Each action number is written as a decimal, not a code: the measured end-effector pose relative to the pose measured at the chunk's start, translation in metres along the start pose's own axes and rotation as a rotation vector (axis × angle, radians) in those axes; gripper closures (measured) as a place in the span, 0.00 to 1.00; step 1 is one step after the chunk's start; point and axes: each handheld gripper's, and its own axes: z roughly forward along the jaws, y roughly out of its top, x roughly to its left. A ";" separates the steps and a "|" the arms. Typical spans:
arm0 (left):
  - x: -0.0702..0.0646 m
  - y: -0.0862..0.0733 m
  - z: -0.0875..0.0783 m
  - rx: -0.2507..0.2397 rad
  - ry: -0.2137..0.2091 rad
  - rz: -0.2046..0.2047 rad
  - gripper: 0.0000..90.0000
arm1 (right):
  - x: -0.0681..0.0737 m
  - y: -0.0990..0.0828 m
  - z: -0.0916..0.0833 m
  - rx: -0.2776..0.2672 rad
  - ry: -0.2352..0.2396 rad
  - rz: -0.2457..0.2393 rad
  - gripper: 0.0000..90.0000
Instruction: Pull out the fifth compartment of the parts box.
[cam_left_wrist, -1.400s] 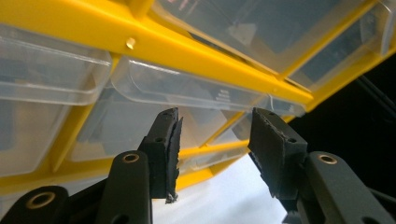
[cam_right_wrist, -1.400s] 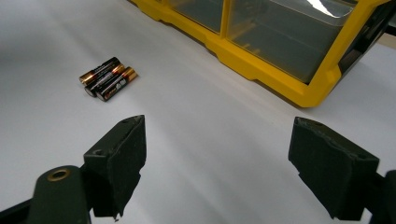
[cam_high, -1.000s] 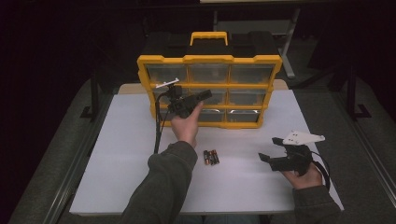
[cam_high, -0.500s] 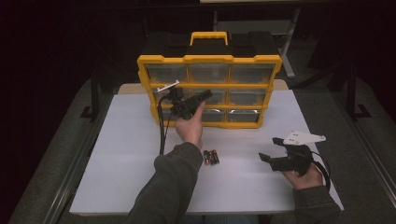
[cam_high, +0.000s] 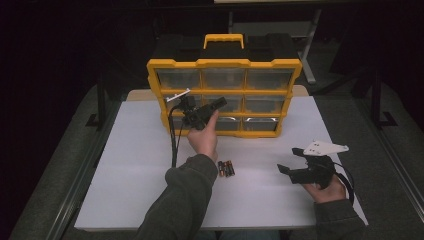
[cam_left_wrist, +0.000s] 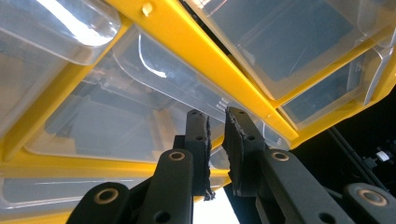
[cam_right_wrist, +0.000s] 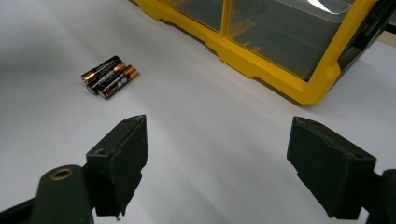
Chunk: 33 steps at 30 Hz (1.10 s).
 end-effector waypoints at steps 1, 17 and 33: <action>0.000 0.000 0.000 -0.003 -0.003 -0.002 0.88 | 0.000 0.000 0.000 0.000 0.000 0.005 0.21; 0.000 -0.003 -0.004 -0.011 -0.025 -0.008 0.88 | -0.003 -0.002 0.000 0.011 -0.002 0.013 0.21; -0.002 -0.009 -0.012 0.004 -0.043 0.007 0.90 | -0.002 -0.003 -0.001 0.003 -0.009 0.010 0.21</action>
